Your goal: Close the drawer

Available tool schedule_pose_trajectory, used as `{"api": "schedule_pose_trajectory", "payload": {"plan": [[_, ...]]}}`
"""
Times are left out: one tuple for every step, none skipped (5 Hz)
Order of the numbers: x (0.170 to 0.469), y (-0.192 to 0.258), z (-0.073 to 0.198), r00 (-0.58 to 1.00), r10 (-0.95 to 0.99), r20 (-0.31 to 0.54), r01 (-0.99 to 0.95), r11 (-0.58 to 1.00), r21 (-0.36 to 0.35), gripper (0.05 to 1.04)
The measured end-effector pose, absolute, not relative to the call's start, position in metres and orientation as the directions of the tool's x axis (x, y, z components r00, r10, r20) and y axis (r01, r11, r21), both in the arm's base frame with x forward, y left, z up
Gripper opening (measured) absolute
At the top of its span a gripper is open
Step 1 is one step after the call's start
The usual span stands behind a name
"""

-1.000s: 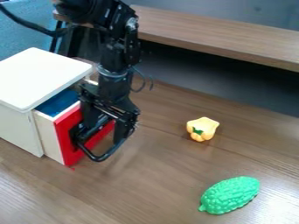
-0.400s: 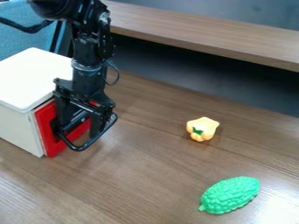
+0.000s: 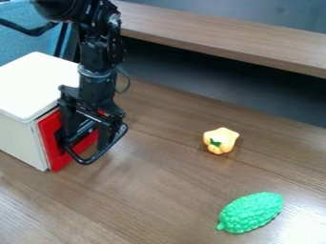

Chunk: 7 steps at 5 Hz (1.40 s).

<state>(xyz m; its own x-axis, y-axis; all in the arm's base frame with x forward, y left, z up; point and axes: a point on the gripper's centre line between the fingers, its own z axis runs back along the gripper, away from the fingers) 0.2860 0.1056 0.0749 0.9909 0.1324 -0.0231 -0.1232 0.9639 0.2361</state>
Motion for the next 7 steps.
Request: {"api": "schedule_pose_trajectory", "payload": {"plan": [[0.293,0.084,0.071,0.997,0.074,-0.033,-0.064,0.968,0.243,0.999],[0.297,0.077,0.076,0.999,0.03,-0.033,-0.017,0.938,0.346,0.999],[0.298,0.082,0.079,1.0,0.013,-0.028,0.0,0.907,0.422,0.999],[0.297,0.08,0.078,0.999,0.014,-0.034,0.002,0.903,0.429,0.999],[0.296,0.07,0.075,0.999,-0.01,-0.036,0.022,0.927,0.375,0.999],[0.297,0.056,0.089,0.997,-0.059,0.041,0.046,0.963,0.267,0.999],[0.292,0.045,0.09,0.998,-0.061,0.016,0.056,0.973,0.222,0.999]]}}
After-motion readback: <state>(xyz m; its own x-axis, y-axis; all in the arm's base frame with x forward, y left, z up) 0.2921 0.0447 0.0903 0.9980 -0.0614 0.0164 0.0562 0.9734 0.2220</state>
